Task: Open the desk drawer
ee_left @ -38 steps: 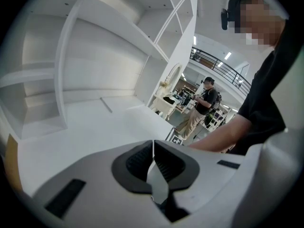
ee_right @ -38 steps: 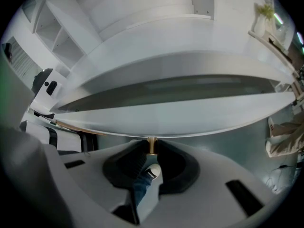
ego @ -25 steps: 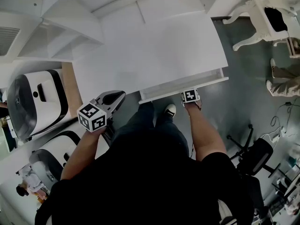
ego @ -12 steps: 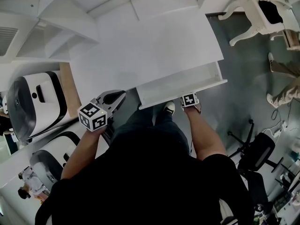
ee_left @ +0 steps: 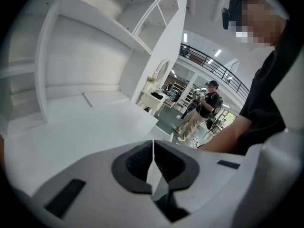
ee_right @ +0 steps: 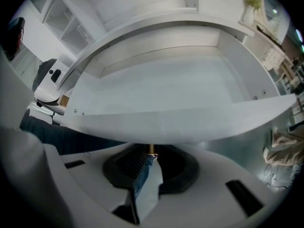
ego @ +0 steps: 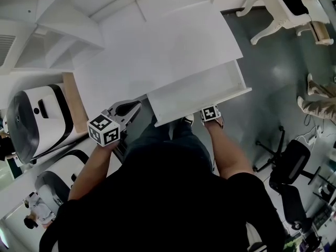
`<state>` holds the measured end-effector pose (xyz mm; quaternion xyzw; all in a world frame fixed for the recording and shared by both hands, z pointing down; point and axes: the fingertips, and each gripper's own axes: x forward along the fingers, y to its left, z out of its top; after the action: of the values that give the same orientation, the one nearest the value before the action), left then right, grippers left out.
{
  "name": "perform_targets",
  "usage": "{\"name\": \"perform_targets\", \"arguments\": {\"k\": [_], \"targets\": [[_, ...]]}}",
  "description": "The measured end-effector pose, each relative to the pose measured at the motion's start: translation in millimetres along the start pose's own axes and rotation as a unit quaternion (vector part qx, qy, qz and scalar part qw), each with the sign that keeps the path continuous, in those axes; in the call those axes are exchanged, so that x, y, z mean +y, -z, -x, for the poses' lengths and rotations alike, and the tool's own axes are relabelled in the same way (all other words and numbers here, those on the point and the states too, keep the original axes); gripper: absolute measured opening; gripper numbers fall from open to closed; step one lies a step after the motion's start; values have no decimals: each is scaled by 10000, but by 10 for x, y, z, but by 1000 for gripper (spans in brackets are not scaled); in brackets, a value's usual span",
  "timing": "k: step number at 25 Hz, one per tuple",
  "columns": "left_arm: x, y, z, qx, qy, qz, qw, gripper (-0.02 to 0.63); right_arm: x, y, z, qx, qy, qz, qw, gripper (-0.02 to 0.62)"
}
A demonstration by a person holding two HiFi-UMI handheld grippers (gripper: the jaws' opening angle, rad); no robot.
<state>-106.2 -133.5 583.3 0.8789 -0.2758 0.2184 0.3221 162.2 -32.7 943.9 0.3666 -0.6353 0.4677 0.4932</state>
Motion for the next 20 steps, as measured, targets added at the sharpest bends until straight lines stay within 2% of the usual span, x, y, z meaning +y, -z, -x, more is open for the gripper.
{"name": "perform_targets", "arguments": {"k": [1,4,6,9,20], "targets": [[-27,5,-16,2,23,-16,10000,18,50,-13,-12,-120,-141,-13,9998,69],[-104,30,-52,13,83,-51,10000,18,2,73,4,-144,-18,7,9999,69],[-156,49,-77,19,117,-63,9999,18,139,133,12,-172,-341,-96,9992,69],[-240,59,-125,11,161,-79,9998,18,43,265,46,-54,-122,-52,9999,69],[-515,196,-217,88,264,-133,9995,18,3,533,42,-205,-78,-1,9998,69]]}}
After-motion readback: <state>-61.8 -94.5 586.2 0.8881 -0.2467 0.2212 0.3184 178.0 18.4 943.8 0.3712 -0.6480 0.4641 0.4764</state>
